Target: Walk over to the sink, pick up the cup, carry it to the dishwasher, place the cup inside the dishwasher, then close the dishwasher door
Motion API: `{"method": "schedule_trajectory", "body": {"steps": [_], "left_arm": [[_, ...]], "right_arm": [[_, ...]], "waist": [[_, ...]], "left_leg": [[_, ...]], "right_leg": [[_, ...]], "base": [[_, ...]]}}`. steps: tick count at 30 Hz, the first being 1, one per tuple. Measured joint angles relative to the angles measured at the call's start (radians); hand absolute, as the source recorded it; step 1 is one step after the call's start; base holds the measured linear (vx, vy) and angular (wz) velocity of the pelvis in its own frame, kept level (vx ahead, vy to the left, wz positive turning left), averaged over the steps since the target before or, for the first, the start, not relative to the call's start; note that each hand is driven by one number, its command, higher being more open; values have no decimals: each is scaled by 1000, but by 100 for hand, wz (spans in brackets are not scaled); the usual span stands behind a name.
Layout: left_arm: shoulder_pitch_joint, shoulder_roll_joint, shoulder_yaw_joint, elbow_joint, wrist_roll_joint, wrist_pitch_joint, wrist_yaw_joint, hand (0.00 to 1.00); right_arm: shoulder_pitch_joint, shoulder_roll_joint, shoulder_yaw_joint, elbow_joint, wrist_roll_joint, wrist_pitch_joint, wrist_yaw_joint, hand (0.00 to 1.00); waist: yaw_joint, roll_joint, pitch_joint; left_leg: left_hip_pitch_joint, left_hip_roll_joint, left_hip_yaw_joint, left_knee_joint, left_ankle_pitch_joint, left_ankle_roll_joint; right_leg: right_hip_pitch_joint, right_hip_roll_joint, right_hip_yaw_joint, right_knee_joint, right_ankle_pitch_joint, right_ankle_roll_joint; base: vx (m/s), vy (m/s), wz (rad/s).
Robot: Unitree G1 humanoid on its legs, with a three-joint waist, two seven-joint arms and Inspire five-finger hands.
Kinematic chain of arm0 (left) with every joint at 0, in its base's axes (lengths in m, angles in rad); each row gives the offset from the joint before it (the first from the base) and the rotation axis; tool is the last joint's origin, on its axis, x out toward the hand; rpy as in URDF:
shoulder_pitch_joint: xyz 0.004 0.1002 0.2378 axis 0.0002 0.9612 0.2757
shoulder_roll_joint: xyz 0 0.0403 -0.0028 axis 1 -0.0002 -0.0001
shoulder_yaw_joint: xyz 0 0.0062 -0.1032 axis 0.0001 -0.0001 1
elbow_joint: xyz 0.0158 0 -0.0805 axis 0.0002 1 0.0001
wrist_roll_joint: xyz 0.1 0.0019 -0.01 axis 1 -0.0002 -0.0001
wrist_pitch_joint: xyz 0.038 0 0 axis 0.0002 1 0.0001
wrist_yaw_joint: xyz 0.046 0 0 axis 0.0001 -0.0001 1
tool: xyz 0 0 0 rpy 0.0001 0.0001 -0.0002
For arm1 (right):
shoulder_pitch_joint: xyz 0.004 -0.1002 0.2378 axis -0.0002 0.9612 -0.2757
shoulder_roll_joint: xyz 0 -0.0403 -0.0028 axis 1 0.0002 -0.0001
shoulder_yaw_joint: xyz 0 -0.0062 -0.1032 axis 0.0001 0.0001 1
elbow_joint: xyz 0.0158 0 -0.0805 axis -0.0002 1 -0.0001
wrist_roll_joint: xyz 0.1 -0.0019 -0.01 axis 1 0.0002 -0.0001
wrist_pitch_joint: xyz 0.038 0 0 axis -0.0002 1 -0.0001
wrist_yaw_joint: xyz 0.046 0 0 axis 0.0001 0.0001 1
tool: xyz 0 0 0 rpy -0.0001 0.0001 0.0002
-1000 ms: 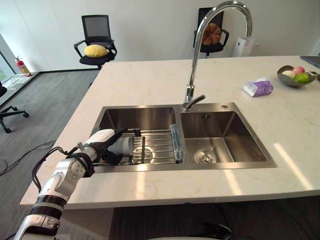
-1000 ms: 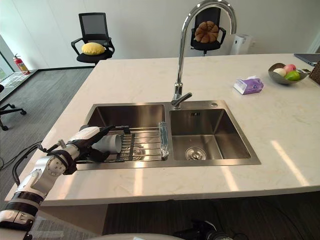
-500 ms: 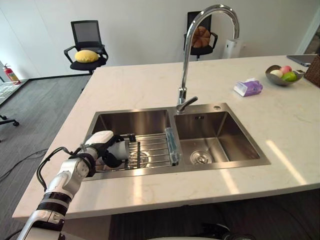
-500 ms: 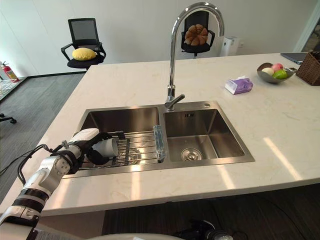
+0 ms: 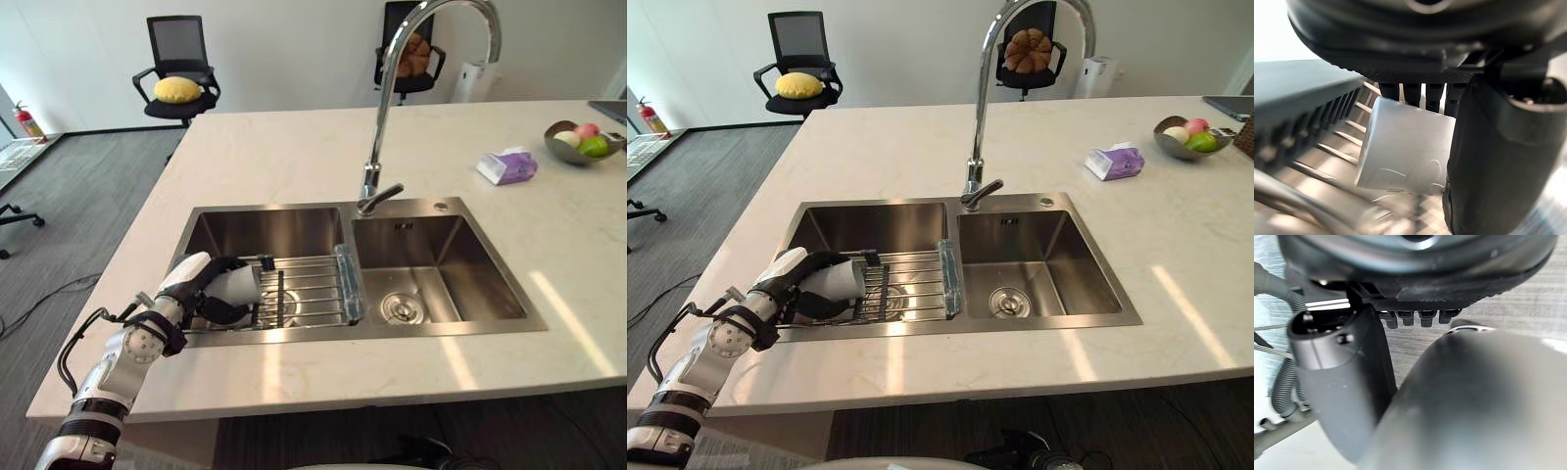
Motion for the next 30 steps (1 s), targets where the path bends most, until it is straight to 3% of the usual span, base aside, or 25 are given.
{"method": "schedule_trajectory", "body": {"steps": [4, 6, 10, 14, 16, 19, 22, 23, 24, 25, 26, 27, 28, 30], "left_arm": [[112, -193, 128, -237, -184, -71, 160, 0], [144, -242, 152, -291, -233, -100, 209, 0], [185, -278, 170, -306, -312, -127, 260, 0], [240, -321, 184, -326, -277, -145, 332, 0], [297, -338, 183, -404, -208, -145, 368, 0], [332, -338, 200, -450, -168, -127, 374, 0], [348, -354, 231, -467, -168, -111, 385, 0], [346, -382, 222, -466, -172, -107, 395, 0], [344, -395, 214, -466, -174, -111, 393, 0], [345, -416, 210, -466, -184, -127, 385, 0], [361, -432, 200, -466, -228, -131, 379, 0], [368, -435, 200, -466, -237, -132, 377, 0], [396, -453, 192, -466, -259, -145, 367, 0], [399, -458, 159, -467, -268, -181, 359, 0]], "right_arm": [[13, 15, -26, 13, 28, -14, -34, 100], [17, 16, -36, 13, 28, -13, -42, 100], [35, 16, -37, 13, 28, -8, -52, 100], [37, 16, -38, 18, 18, -5, -39, 100], [35, 20, -46, 28, 4, -13, -16, 100], [21, 15, -44, 40, -34, -27, 7, 100], [-4, 11, -35, 49, -41, -34, 18, 100], [-24, 3, -37, 78, -39, -42, 12, 100], [-25, -5, -43, 81, -29, -40, 4, 100], [-28, -4, -85, 103, -1, -46, -22, 100], [-43, -9, -119, 113, 46, -40, -63, 100], [-44, -12, -118, 114, 53, -33, -69, 100], [-30, -35, -112, 109, 70, -20, -88, 100], [-11, -48, -113, 102, 95, -19, -105, 100]], "waist": [[26, -14, -6], [42, -14, -6], [51, -18, -7], [61, -18, -11], [78, -34, -2], [112, -34, 5], [141, -19, 37], [147, -4, 51], [150, 2, 51], [156, 9, 71], [163, -1, 110], [164, -5, 115], [162, -9, 116], [158, -2, 108]], "left_leg": [[6, -1, -11, 0, 0, 0], [6, 1, -17, -1, 5, 3], [-2, 2, -53, -6, 21, 0], [-20, 9, -80, -4, 22, 2], [-77, 6, -121, 56, 13, -3], [-146, -8, -215, 111, 21, -5], [-177, -21, -278, 104, 68, -24], [-212, -40, -276, 65, 154, -42], [-210, -43, -256, 13, 190, -76], [-249, -25, -113, 41, 88, 55], [-332, -1, 86, 269, 0, 129], [-339, 5, 121, 314, -12, 140], [-329, 56, 252, 479, -66, 146], [-284, 142, 328, 567, -106, 128]], "right_leg": [[11, -2, -16, 3, -5, -8], [9, -1, -19, 12, -11, -16], [7, -1, -57, 42, -36, -22], [8, -2, -77, 44, -42, -15], [2, -1, -112, 44, -42, -15], [-1, -3, -196, 73, -52, -21], [15, -5, -308, 111, -87, -26], [18, -6, -379, 140, -115, -67], [23, -4, -409, 140, -124, -77], [32, -24, -513, 136, -129, -40], [46, -84, -620, 162, -130, -42], [51, -100, -636, 168, -129, -40], [81, -157, -716, 188, -116, -19], [116, -202, -794, 207, -105, -1]], "base": [[-22, -24, 8], [-81, -38, 7], [-123, -47, 26], [-85, -28, 23], [-13, -32, 44], [16, -35, 100], [-66, -58, 138], [-169, -24, 210], [-246, 42, 279], [-246, 84, 264], [-202, 69, 225], [-160, 53, 201], [-65, 61, 126], [-50, 122, 145]]}}
